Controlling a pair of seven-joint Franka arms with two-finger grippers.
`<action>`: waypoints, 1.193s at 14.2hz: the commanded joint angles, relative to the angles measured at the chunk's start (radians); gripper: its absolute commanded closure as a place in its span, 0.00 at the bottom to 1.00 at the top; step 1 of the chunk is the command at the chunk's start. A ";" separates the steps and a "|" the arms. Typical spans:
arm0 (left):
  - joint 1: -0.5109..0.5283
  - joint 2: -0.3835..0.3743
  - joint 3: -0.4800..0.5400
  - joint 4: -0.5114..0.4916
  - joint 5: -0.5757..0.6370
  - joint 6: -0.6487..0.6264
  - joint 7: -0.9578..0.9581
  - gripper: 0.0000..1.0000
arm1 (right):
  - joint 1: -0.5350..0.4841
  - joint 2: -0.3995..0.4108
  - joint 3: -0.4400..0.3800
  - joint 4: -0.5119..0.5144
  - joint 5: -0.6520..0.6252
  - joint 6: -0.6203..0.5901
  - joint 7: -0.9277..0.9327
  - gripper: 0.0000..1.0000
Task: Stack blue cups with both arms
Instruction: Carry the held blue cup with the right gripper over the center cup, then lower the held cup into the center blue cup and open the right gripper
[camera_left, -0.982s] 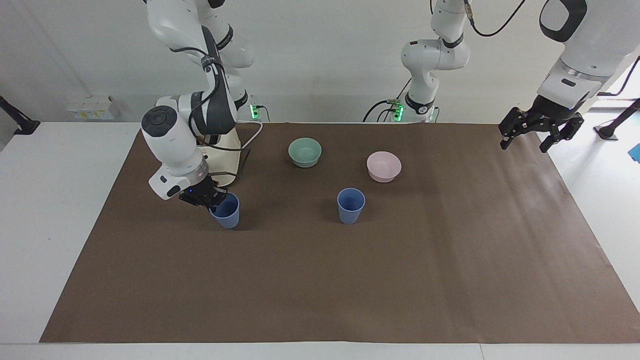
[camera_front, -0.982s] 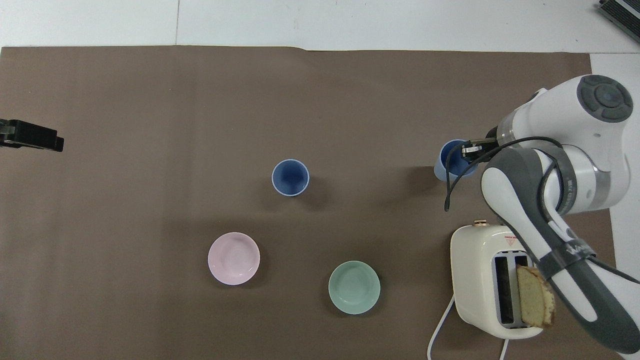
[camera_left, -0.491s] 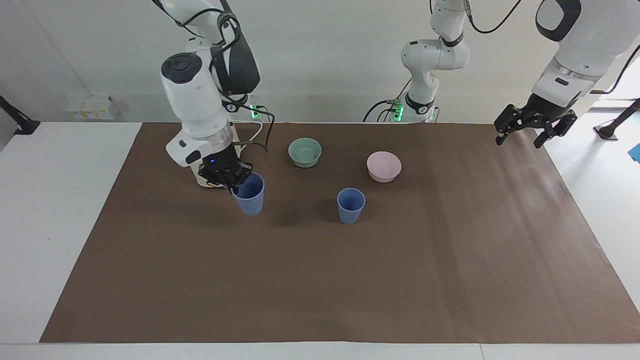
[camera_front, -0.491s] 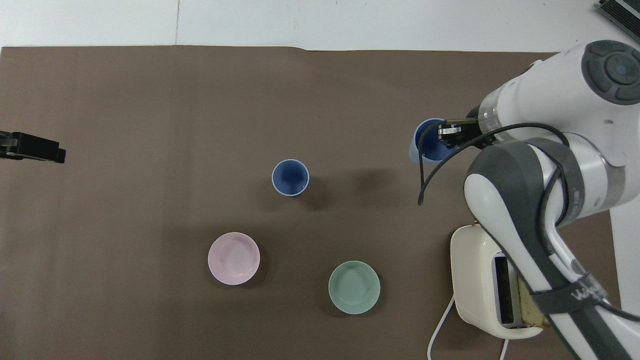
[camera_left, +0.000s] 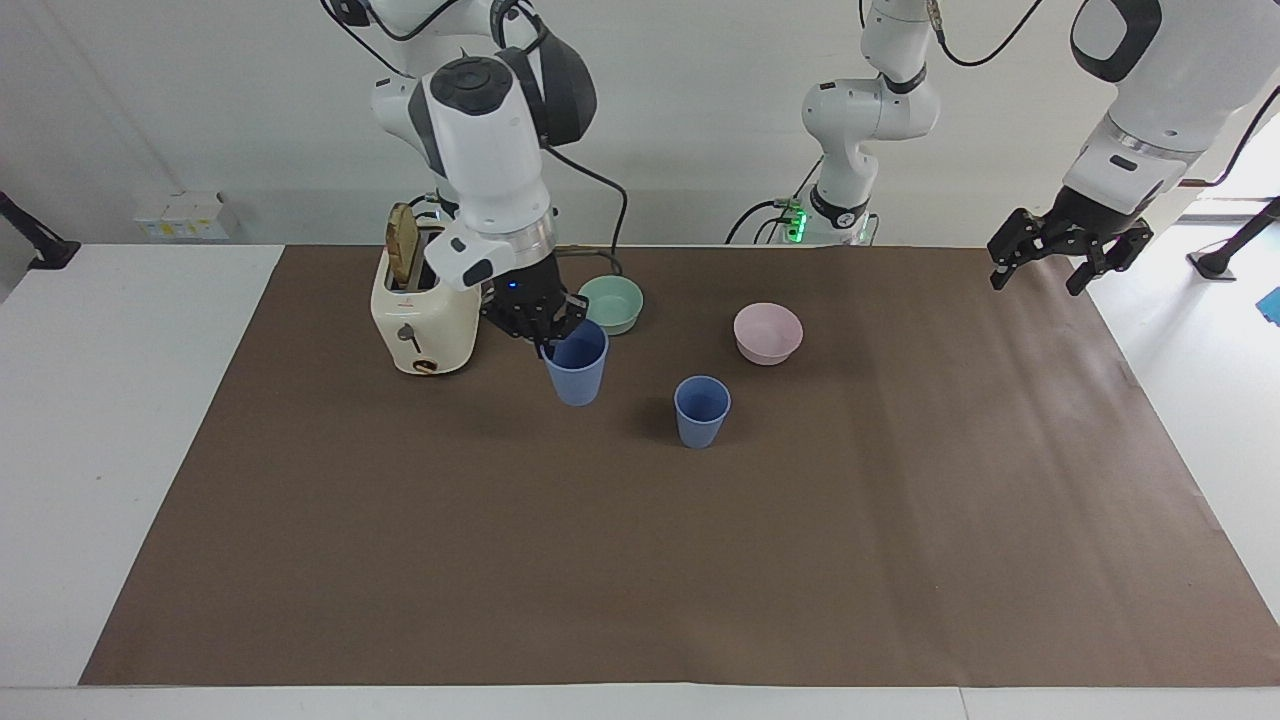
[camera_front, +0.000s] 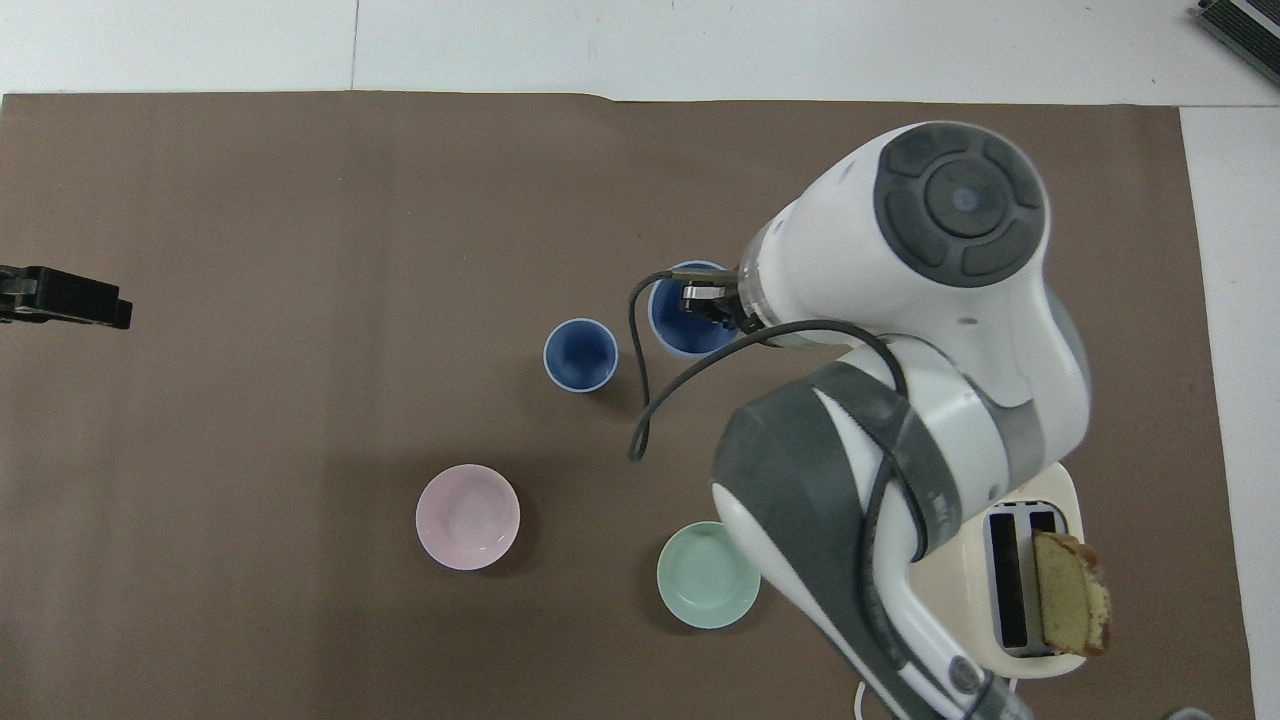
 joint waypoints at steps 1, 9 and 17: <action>0.013 -0.029 -0.013 -0.030 0.034 -0.003 -0.014 0.00 | 0.073 0.110 -0.009 0.138 -0.028 -0.006 0.078 1.00; 0.008 -0.026 -0.011 -0.020 0.031 -0.003 -0.013 0.00 | 0.126 0.175 -0.001 0.125 -0.097 0.052 0.160 1.00; 0.011 -0.026 -0.011 -0.019 0.031 -0.003 -0.014 0.00 | 0.136 0.187 -0.001 0.053 -0.112 0.101 0.163 1.00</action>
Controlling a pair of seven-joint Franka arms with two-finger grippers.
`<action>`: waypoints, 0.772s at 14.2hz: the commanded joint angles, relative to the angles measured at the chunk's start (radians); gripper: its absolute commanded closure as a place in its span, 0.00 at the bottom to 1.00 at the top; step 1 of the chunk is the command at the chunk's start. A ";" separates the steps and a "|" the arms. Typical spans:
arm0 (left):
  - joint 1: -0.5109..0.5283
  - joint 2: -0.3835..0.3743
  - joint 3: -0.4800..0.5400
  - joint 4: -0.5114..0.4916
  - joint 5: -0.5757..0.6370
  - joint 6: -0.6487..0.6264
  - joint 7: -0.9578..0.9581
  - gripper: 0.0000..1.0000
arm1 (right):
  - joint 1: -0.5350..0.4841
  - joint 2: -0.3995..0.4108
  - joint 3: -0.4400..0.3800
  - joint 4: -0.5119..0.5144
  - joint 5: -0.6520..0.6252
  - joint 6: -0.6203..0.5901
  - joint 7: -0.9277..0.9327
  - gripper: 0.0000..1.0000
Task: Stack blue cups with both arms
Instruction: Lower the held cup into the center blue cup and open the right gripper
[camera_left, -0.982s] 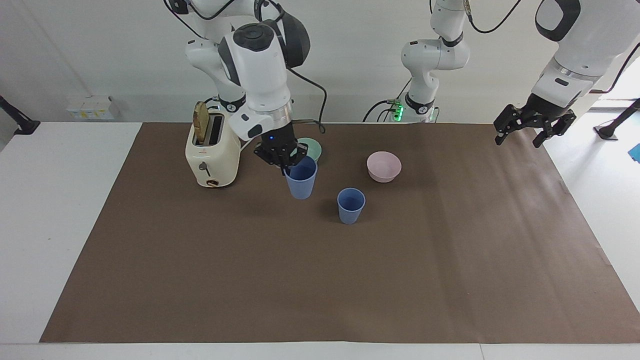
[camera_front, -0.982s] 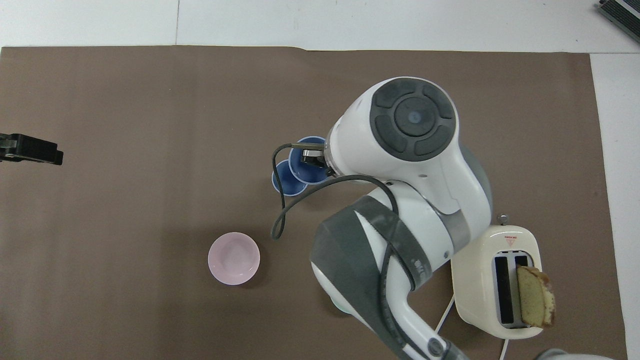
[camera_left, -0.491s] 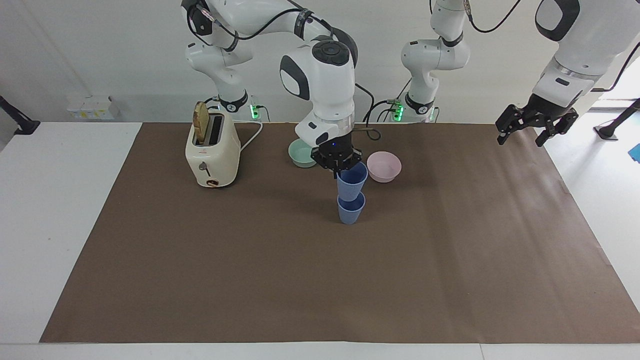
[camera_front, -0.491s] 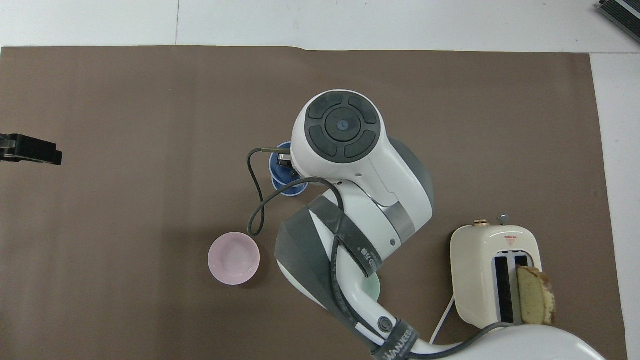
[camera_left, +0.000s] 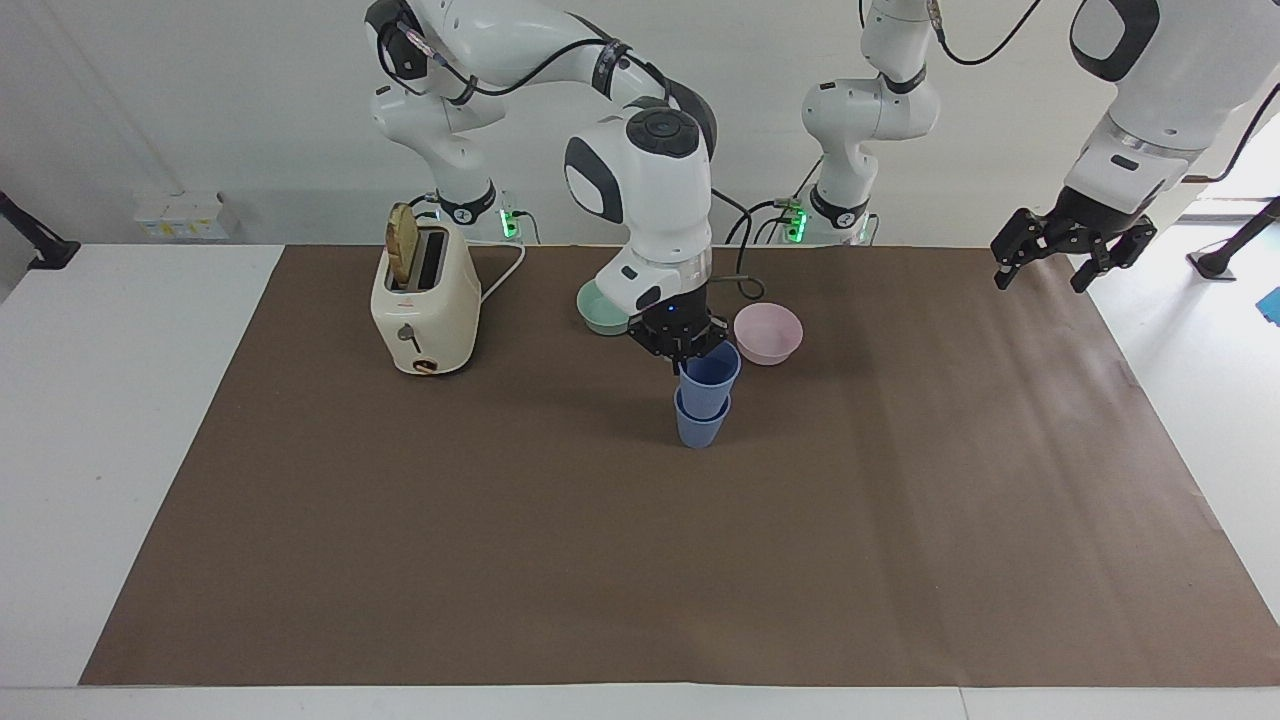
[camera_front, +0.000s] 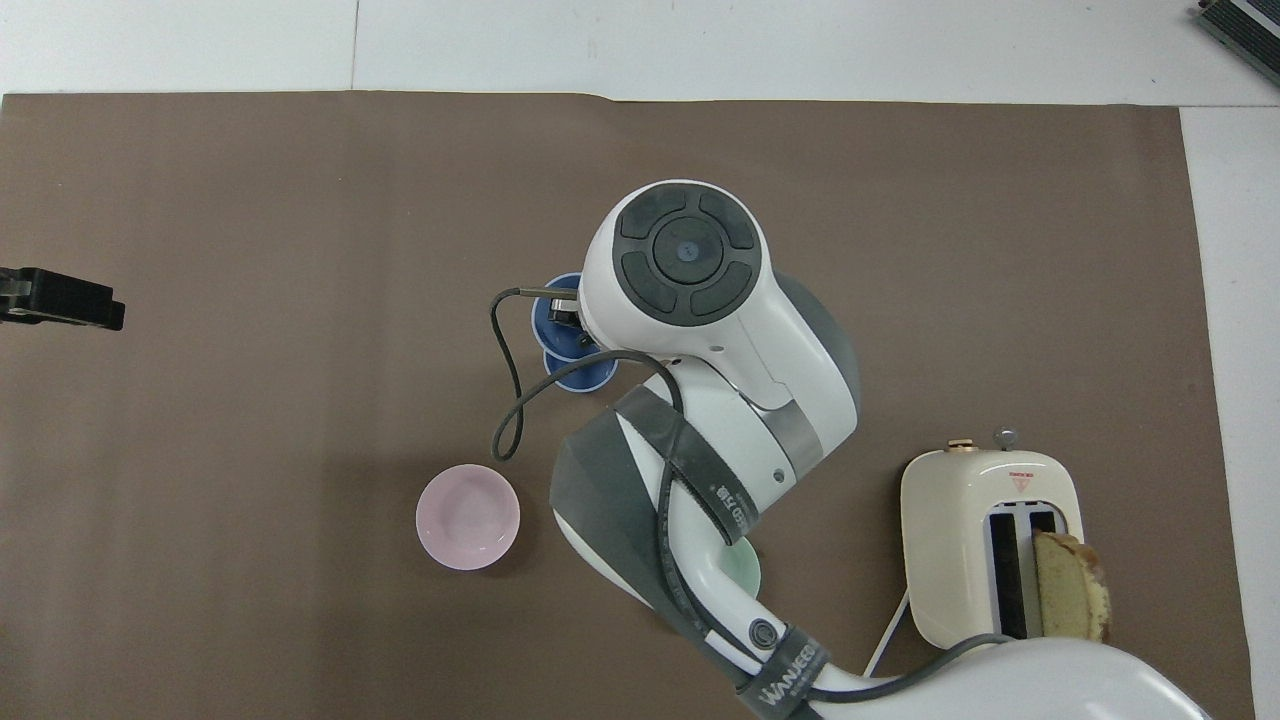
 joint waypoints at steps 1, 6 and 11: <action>0.011 -0.022 -0.010 -0.018 0.021 -0.003 -0.012 0.00 | 0.003 -0.007 0.006 -0.043 -0.028 0.018 0.021 1.00; 0.011 -0.022 -0.010 -0.018 0.021 -0.003 -0.012 0.00 | 0.006 -0.006 0.007 -0.060 -0.030 0.032 0.024 1.00; 0.011 -0.022 -0.010 -0.018 0.021 -0.003 -0.010 0.00 | 0.000 -0.004 0.007 -0.124 -0.028 0.119 0.023 1.00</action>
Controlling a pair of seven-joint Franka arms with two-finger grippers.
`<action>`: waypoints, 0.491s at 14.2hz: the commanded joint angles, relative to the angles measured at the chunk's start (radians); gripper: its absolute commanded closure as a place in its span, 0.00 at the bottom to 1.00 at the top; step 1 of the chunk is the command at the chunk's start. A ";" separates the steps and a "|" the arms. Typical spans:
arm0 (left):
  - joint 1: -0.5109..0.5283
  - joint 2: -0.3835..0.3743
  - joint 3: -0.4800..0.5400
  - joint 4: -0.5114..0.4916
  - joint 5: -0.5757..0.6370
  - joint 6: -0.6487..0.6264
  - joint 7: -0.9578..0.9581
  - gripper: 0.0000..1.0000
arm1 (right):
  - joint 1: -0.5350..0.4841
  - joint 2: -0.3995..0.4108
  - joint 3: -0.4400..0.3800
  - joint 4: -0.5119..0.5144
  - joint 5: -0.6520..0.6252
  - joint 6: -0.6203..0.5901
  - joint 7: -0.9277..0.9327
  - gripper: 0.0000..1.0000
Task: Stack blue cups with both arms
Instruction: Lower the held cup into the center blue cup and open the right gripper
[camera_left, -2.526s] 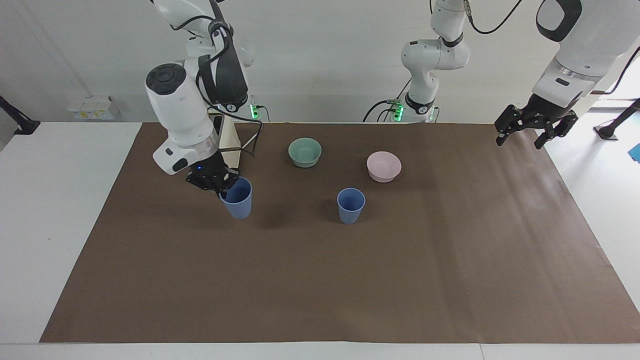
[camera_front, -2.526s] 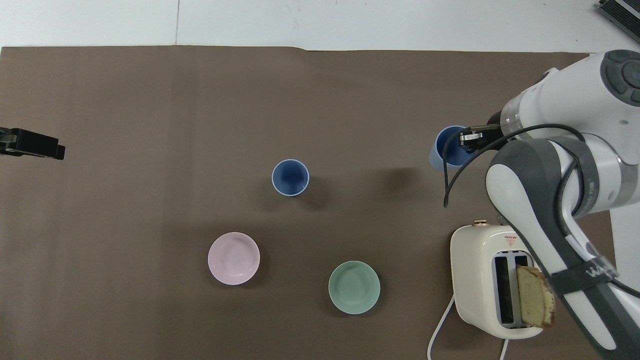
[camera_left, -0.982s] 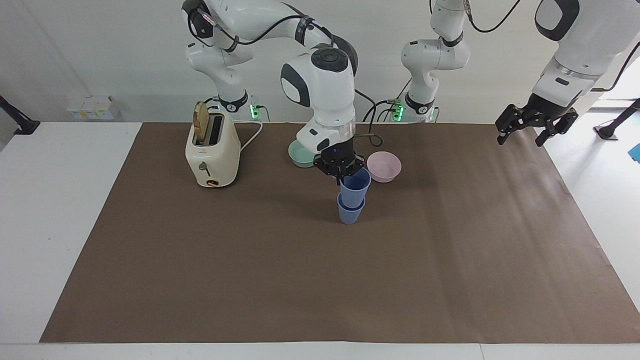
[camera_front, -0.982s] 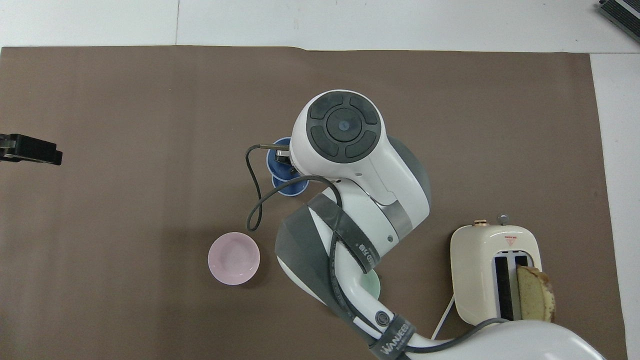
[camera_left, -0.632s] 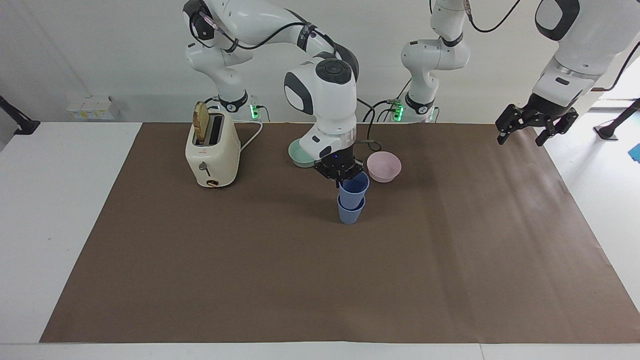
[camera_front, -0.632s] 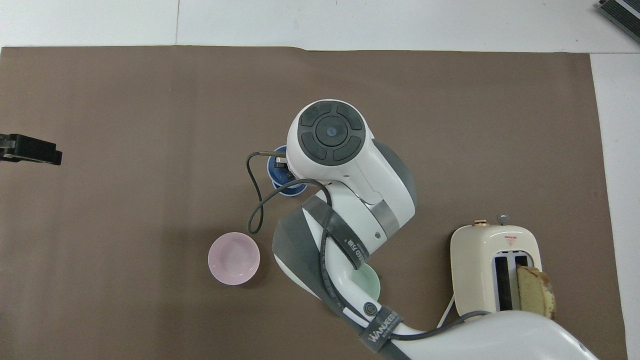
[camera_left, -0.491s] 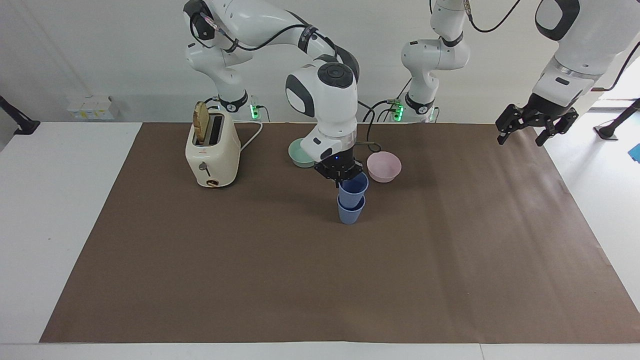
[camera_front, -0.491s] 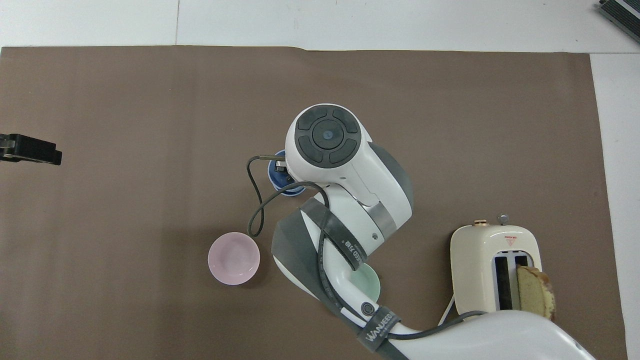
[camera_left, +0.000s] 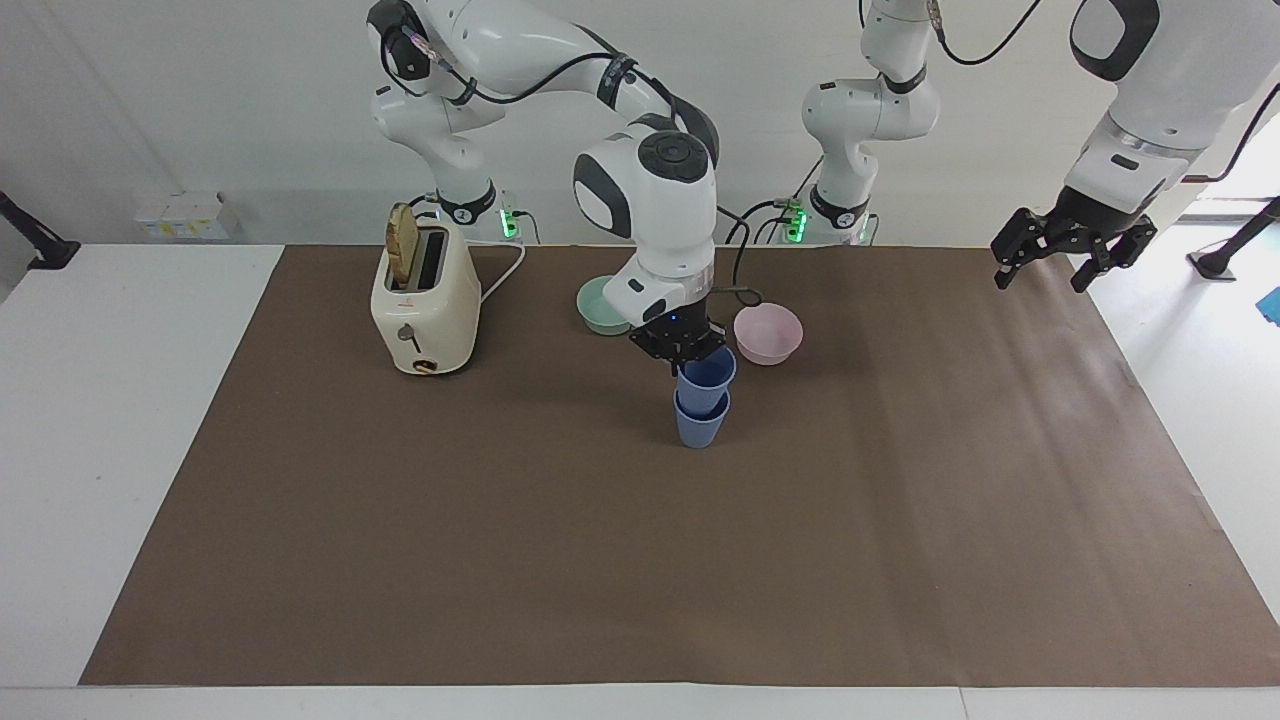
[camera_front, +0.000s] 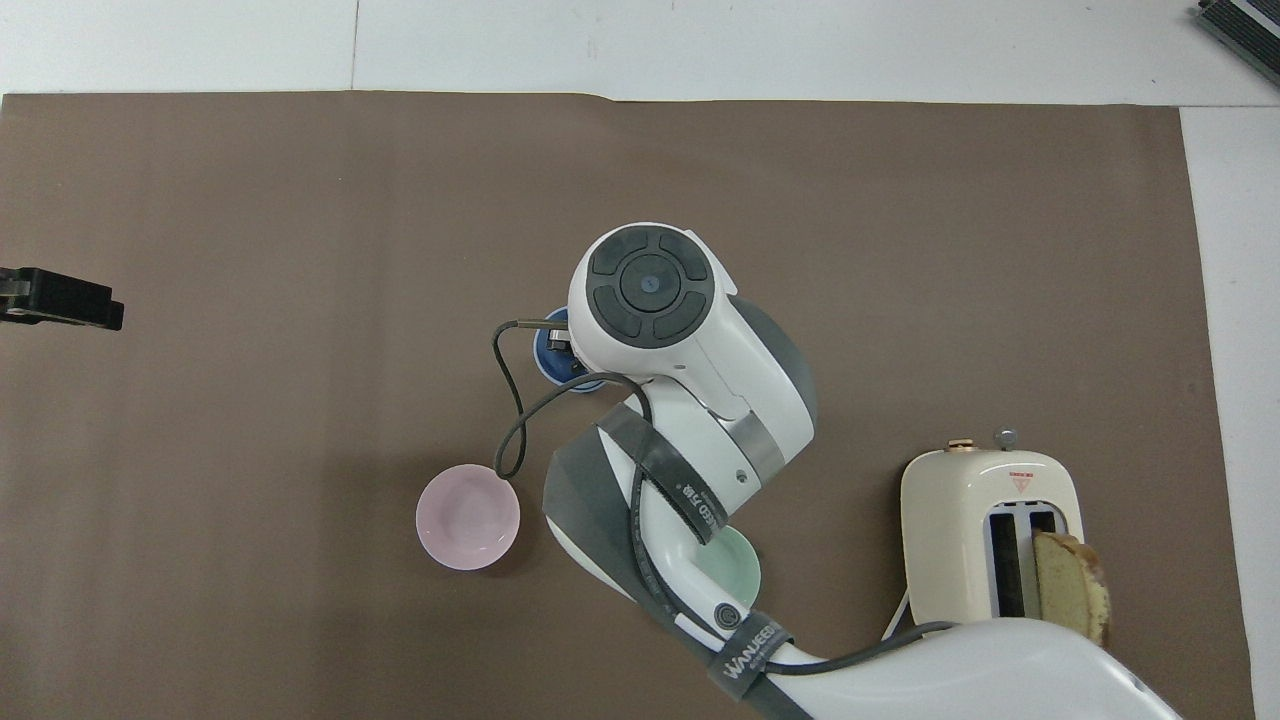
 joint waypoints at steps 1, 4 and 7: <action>0.011 -0.021 -0.010 -0.020 0.021 -0.003 -0.011 0.00 | -0.008 -0.007 0.003 -0.030 -0.025 0.037 0.024 1.00; 0.011 -0.021 -0.010 -0.018 0.021 -0.003 -0.011 0.00 | -0.015 -0.004 0.003 -0.032 -0.025 0.043 0.023 0.00; 0.011 -0.021 -0.010 -0.018 0.021 -0.003 -0.010 0.00 | -0.011 -0.008 0.001 -0.018 -0.031 0.023 0.023 0.00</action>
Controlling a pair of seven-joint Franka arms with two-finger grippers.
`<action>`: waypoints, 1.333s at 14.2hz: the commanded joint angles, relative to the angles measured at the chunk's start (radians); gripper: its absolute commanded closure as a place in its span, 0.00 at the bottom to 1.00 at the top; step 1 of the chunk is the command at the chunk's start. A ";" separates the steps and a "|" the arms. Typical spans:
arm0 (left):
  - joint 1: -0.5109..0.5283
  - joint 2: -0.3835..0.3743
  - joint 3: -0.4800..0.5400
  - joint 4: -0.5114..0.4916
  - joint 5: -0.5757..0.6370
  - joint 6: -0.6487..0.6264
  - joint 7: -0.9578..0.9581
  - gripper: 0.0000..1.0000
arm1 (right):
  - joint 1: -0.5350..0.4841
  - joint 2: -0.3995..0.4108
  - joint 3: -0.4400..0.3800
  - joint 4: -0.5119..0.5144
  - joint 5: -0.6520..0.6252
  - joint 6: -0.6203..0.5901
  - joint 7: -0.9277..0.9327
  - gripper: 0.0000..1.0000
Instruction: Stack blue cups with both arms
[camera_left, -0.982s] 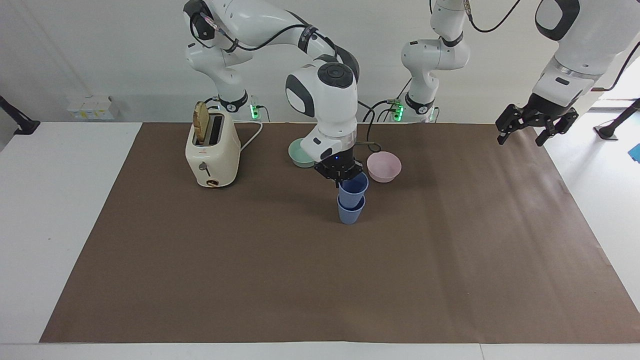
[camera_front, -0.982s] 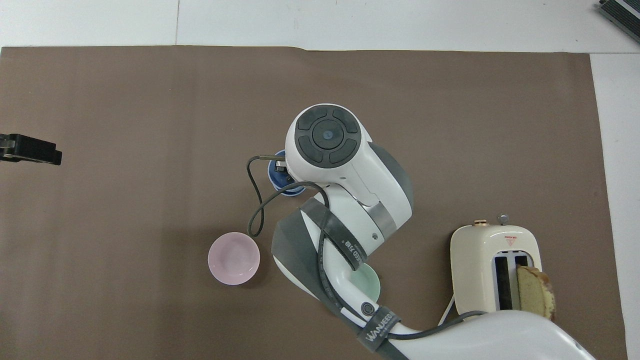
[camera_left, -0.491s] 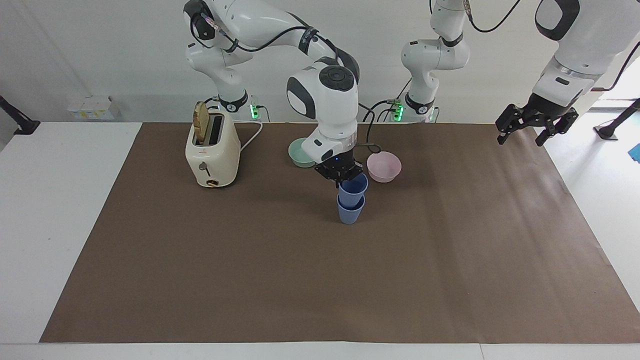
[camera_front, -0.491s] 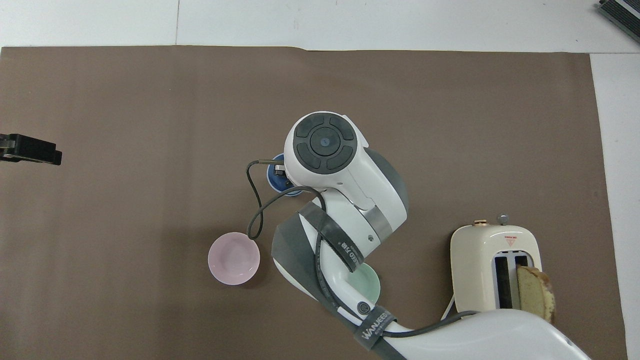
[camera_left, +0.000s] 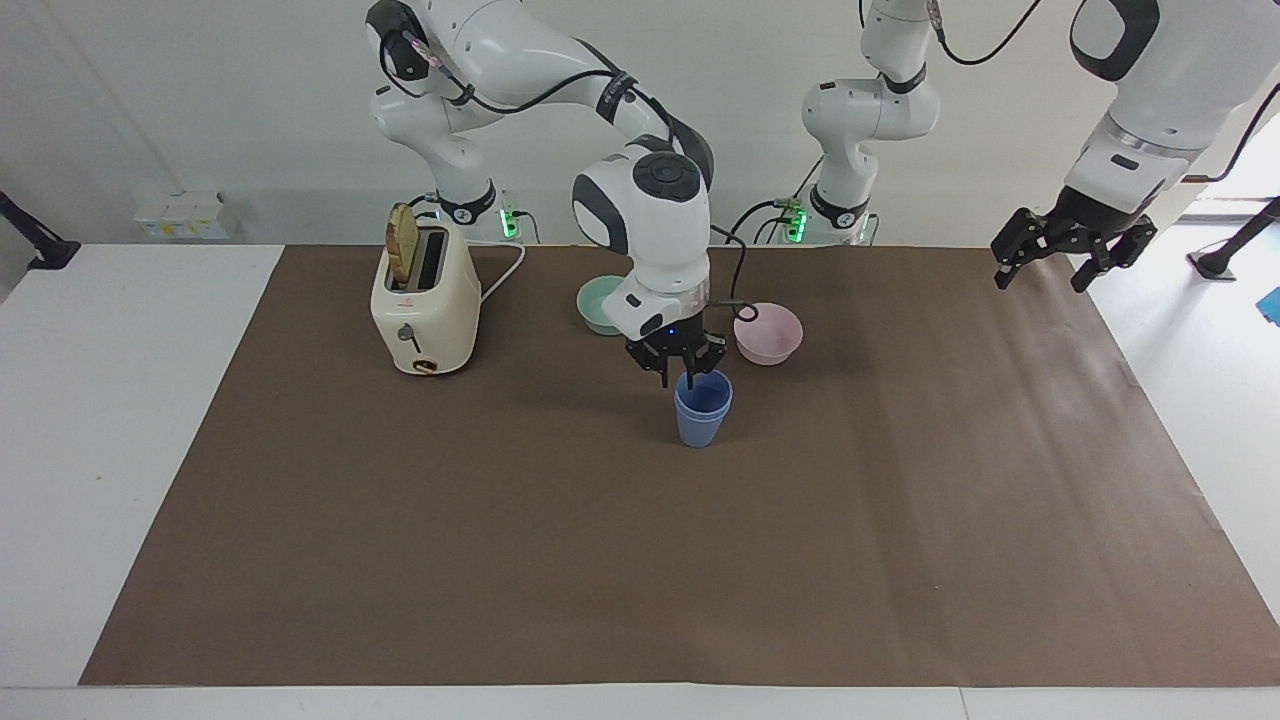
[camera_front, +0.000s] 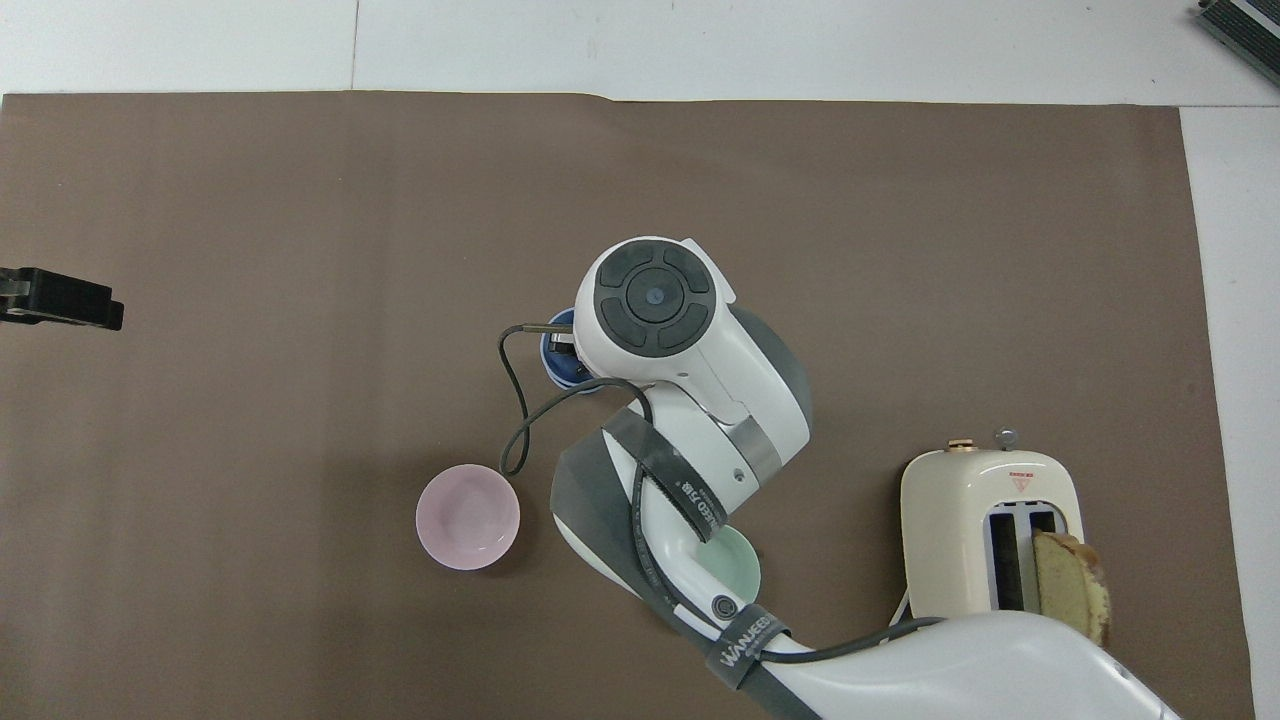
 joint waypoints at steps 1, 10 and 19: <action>0.011 -0.021 -0.010 -0.020 0.021 -0.003 -0.011 0.00 | -0.003 -0.010 0.004 0.009 -0.036 -0.017 0.021 0.00; 0.011 -0.021 -0.010 -0.018 0.021 -0.003 -0.011 0.00 | -0.153 -0.136 -0.006 0.133 -0.047 -0.370 -0.183 0.00; 0.011 -0.021 -0.010 -0.018 0.021 -0.003 -0.010 0.00 | -0.440 -0.317 -0.004 0.136 -0.021 -0.561 -0.609 0.00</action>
